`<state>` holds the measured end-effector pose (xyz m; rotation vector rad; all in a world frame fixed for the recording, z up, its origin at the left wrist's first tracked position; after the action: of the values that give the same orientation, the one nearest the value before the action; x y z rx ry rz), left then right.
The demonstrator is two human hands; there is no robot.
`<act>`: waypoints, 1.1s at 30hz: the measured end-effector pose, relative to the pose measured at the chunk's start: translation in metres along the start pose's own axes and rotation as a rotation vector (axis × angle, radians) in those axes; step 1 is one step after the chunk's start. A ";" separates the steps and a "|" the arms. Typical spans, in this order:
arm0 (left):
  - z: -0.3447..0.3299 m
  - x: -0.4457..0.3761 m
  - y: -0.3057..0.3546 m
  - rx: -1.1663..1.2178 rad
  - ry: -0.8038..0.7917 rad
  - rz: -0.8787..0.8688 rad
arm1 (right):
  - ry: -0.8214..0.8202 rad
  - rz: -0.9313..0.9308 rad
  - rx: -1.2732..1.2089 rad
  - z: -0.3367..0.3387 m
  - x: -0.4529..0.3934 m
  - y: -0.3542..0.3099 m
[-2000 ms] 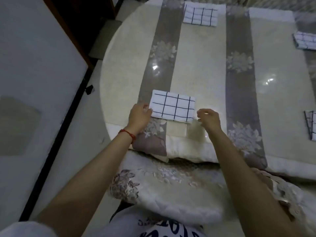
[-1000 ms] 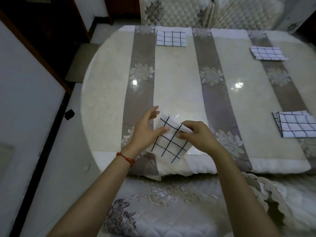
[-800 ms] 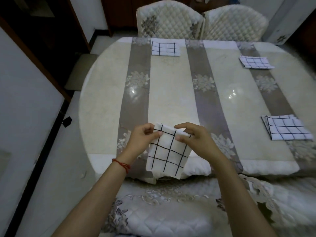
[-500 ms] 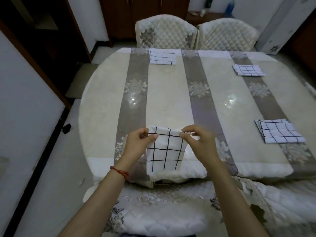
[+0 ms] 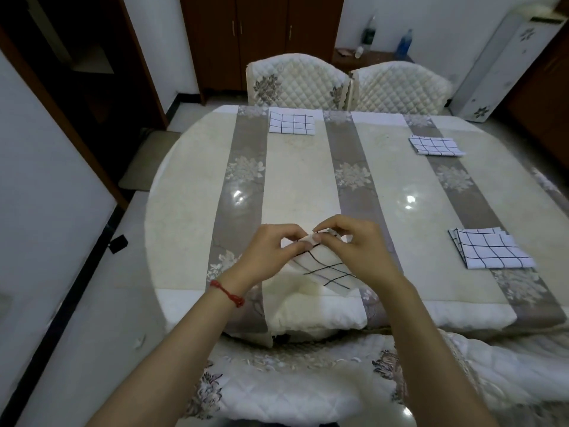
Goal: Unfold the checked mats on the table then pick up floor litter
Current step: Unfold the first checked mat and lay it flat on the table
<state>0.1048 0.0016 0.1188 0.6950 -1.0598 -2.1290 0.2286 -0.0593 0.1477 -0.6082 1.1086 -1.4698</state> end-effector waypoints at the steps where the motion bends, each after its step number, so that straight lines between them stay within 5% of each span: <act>1: 0.003 -0.002 0.000 0.047 0.014 0.020 | 0.003 -0.057 -0.038 0.004 0.001 0.004; 8: 0.044 -0.002 -0.013 0.263 0.332 0.163 | -0.172 -0.365 -0.236 0.024 0.027 0.047; 20: 0.043 0.023 -0.047 0.374 0.557 0.497 | 0.219 -0.387 -0.437 0.024 0.022 0.036; 26: 0.007 0.025 -0.011 0.246 0.364 0.340 | 0.279 -0.333 -0.366 0.009 0.017 0.023; 33: -0.025 0.020 0.002 0.471 0.187 0.405 | 0.125 -0.309 -0.379 -0.013 0.018 0.021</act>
<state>0.1098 -0.0263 0.1039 0.7944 -1.4716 -1.4546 0.2227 -0.0711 0.1202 -0.9980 1.4570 -1.5854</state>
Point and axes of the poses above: each hand's wrist, its own x-axis away from the middle knuckle, its own z-axis out of the back of the hand, y = z × x, the point moved 7 cm from there along -x, towards the middle knuckle, and after that the axes turned 6 degrees about -x, right-handed, at the moved point
